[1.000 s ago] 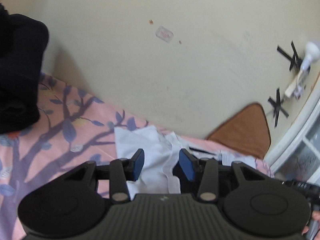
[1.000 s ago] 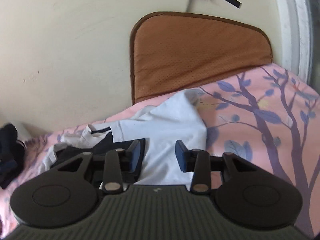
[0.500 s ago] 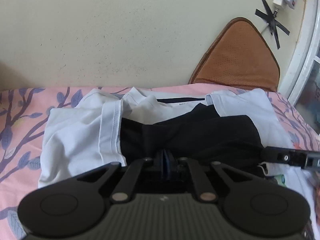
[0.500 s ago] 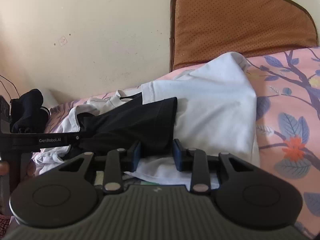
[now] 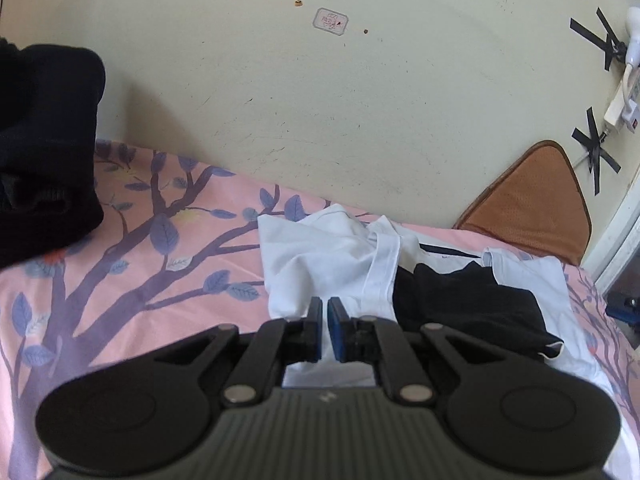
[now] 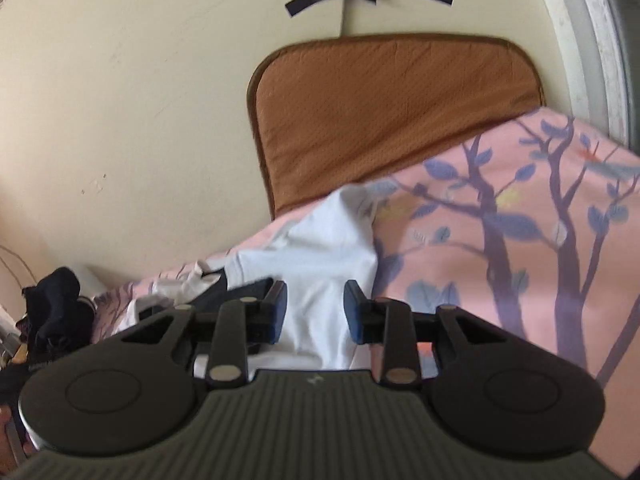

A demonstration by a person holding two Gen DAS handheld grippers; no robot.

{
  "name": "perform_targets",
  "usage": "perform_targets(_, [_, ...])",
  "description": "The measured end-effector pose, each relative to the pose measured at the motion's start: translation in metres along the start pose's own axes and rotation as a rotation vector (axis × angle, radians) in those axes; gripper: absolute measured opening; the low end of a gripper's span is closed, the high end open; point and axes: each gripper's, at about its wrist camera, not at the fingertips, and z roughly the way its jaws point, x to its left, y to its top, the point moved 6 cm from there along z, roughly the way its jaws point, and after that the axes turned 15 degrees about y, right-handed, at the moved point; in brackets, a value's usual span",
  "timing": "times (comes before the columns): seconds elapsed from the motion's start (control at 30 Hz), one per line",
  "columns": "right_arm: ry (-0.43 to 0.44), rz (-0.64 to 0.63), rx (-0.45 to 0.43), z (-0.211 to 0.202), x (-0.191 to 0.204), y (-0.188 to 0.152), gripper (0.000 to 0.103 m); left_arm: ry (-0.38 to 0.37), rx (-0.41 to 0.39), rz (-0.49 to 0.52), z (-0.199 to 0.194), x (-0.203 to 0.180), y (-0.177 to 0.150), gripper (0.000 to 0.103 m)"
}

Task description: Fold small clothes

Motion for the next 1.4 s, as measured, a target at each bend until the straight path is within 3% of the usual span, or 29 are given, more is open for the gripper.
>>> perform_targets(0.1, [-0.057,0.053,-0.009,0.020,-0.021,0.026,0.058,-0.017,0.041,-0.024,0.019,0.003,-0.015,0.005])
perform_targets(0.2, [-0.042,0.203,0.018,0.048,-0.055,0.039,0.061,-0.040,0.003,-0.049,0.018,0.006,-0.011,0.009])
perform_targets(0.33, [0.000,0.458,0.088,0.092,-0.086,0.029,0.062,-0.070,0.019,-0.070,0.020,0.007,-0.011,0.009])
perform_targets(0.37, [0.037,0.495,0.074,0.099,-0.088,0.029,0.054,-0.073,0.020,-0.071,0.020,0.007,-0.011,0.009])
perform_targets(0.4, [0.071,0.500,0.068,0.104,-0.086,0.031,0.034,-0.076,0.019,-0.071,0.020,0.007,-0.011,0.009])
perform_targets(0.47, [0.153,0.426,0.033,0.104,-0.072,0.041,0.011,-0.082,0.017,-0.070,0.020,0.007,-0.010,0.009])
perform_targets(0.53, [0.320,0.276,-0.055,0.084,-0.045,0.053,0.011,-0.085,0.013,-0.065,0.018,0.005,-0.010,0.009])
perform_targets(0.6, [0.410,0.147,-0.124,0.061,-0.032,0.054,0.011,-0.087,0.009,-0.056,0.018,0.003,-0.011,0.009])
perform_targets(0.63, [0.385,0.101,-0.125,0.056,-0.035,0.053,0.011,-0.087,0.006,-0.051,0.018,0.002,-0.011,0.009])
perform_targets(0.67, [0.277,0.071,-0.082,0.059,-0.046,0.050,0.012,-0.085,0.003,-0.045,0.017,0.001,-0.011,0.009])
perform_targets(0.77, [-0.203,0.010,0.103,0.071,-0.094,0.030,0.027,-0.079,-0.006,-0.024,0.015,-0.001,-0.012,0.009])
perform_targets(0.8, [-0.217,0.008,0.087,0.065,-0.100,0.029,0.028,-0.076,-0.010,-0.017,0.015,-0.002,-0.013,0.010])
perform_targets(0.9, [-0.143,0.158,-0.084,0.034,-0.107,0.042,0.032,-0.071,-0.018,-0.002,0.014,-0.004,-0.013,0.014])
perform_targets(0.97, [-0.106,0.157,-0.113,0.030,-0.093,0.053,0.032,-0.064,-0.019,0.004,0.013,-0.006,-0.013,0.016])
perform_targets(1.13, [-0.043,-0.064,0.058,0.080,-0.030,0.062,0.036,-0.074,-0.018,0.001,0.013,-0.005,-0.013,0.018])
perform_targets(1.2, [-0.045,-0.137,0.134,0.110,-0.011,0.056,0.051,-0.083,-0.016,-0.005,0.014,-0.004,-0.013,0.018])
perform_targets(1.23, [-0.055,-0.165,0.166,0.126,-0.004,0.052,0.053,-0.086,-0.014,-0.008,0.014,-0.004,-0.013,0.019])
perform_targets(1.4, [-0.098,-0.159,0.299,0.185,0.000,0.035,0.054,-0.093,-0.010,-0.017,0.015,-0.002,-0.012,0.019])
